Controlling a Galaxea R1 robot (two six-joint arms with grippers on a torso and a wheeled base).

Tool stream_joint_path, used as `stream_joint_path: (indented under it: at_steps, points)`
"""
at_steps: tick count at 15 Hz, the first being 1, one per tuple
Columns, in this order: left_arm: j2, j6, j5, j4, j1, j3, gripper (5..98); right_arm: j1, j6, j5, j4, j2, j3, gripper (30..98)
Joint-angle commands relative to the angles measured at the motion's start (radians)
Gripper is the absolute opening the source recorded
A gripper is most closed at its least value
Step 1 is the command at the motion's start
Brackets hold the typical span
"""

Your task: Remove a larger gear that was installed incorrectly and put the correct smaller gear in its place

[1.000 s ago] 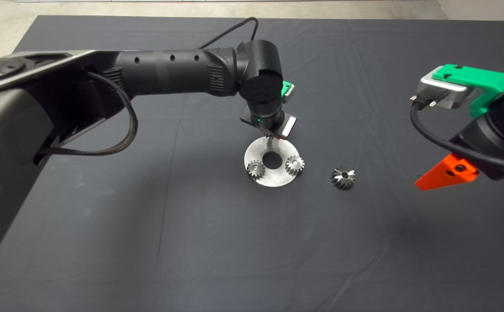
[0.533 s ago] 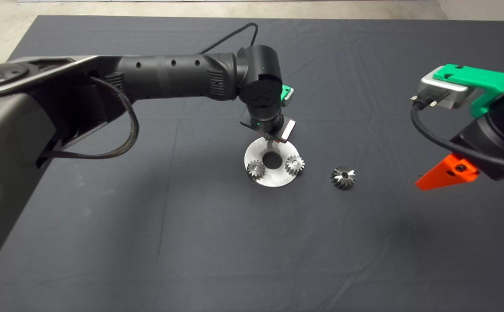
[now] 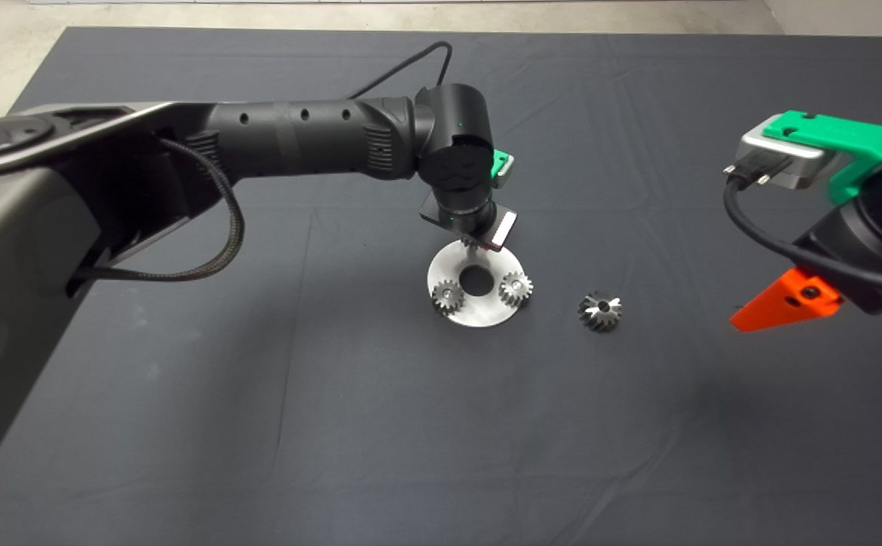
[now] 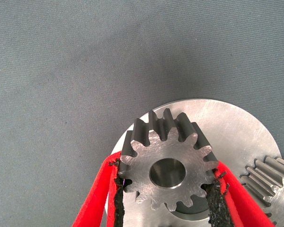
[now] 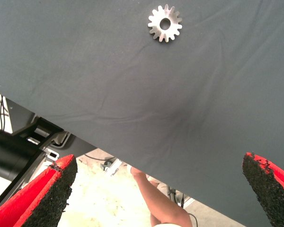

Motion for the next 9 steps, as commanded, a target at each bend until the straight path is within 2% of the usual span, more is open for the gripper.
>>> stream_joint_path:
  at_steps: [1,9]
  points:
    - [0.005,0.006,0.001,0.016,-0.015,0.003,34.7,0.025,0.005,-0.011,0.032,-0.004,0.005,92.3]
    - [0.004,0.022,0.001,0.036,-0.002,-0.002,34.7,0.025,0.004,-0.011,0.032,-0.004,0.005,92.3]
